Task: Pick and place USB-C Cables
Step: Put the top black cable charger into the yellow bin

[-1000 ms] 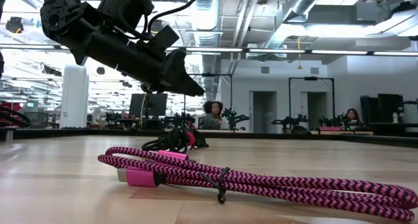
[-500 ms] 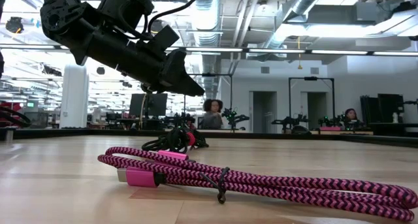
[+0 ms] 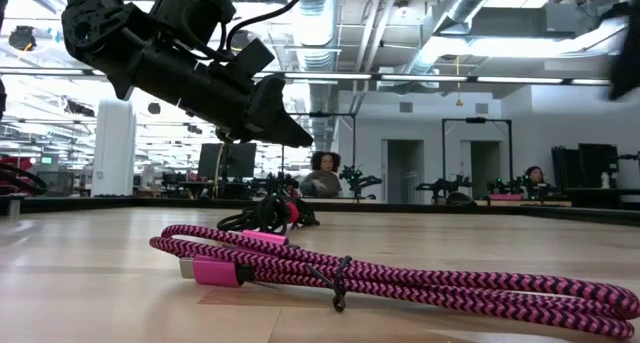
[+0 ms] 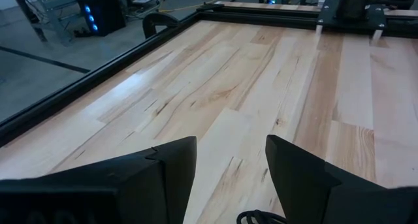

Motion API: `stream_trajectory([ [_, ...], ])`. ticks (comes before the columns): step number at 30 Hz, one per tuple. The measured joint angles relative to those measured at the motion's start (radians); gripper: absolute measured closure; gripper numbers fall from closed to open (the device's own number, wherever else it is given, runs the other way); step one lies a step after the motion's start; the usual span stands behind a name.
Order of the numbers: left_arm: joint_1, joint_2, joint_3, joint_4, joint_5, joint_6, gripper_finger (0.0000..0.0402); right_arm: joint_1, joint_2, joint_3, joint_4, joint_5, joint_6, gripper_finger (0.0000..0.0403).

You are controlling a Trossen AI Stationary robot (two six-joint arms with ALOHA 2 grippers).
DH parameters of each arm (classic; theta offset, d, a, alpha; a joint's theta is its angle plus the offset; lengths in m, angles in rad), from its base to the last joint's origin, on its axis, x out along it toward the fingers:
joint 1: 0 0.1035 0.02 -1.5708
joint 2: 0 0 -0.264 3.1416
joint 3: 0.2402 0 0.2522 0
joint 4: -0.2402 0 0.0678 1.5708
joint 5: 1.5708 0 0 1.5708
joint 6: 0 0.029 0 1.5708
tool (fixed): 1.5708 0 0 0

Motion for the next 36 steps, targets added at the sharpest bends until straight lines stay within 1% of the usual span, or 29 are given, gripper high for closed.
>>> stream_trajectory([
  [3,0.000,0.000,0.000,0.000,0.000,-0.001,0.0226,-0.070,0.000,0.000,0.037,0.057,-0.135,0.0268],
  [6,0.000,0.000,0.000,0.000,-0.013,-0.001,0.0226,-0.144,0.001,0.000,0.107,0.066,-0.280,0.0268],
  [12,0.000,0.000,0.000,0.000,-0.015,-0.001,0.0226,-0.283,0.053,-0.001,0.381,0.065,-0.614,0.0264],
  [17,0.000,0.000,0.000,-0.001,-0.015,0.000,0.0226,-0.380,0.138,0.000,0.578,0.030,-0.790,0.0247],
  [22,0.000,0.000,0.000,-0.014,-0.025,0.004,0.0226,-0.453,0.214,0.000,0.683,-0.029,-0.862,0.0221],
  [27,0.000,0.001,0.000,-0.043,-0.113,0.027,0.0226,-0.510,0.275,0.000,0.794,-0.040,-0.878,0.0193],
  [29,0.000,-0.003,0.000,-0.042,-0.132,0.036,0.0226,-0.536,0.313,-0.001,0.889,-0.041,-0.850,0.0184],
  [31,0.000,-0.018,0.000,-0.042,-0.140,0.043,0.0226,-0.563,0.355,0.000,0.969,-0.055,-0.824,0.0177],
  [33,0.000,-0.054,0.000,-0.076,-0.140,0.044,0.0226,-0.590,0.402,0.000,1.048,-0.092,-0.819,0.0174],
  [35,0.000,-0.091,0.001,-0.105,-0.143,0.044,0.0226,-0.616,0.446,0.002,1.099,-0.113,-0.810,0.0173],
  [36,0.000,-0.117,0.001,-0.142,-0.151,0.045,0.0226,-0.628,0.462,0.005,1.097,-0.114,-0.798,0.0173],
])
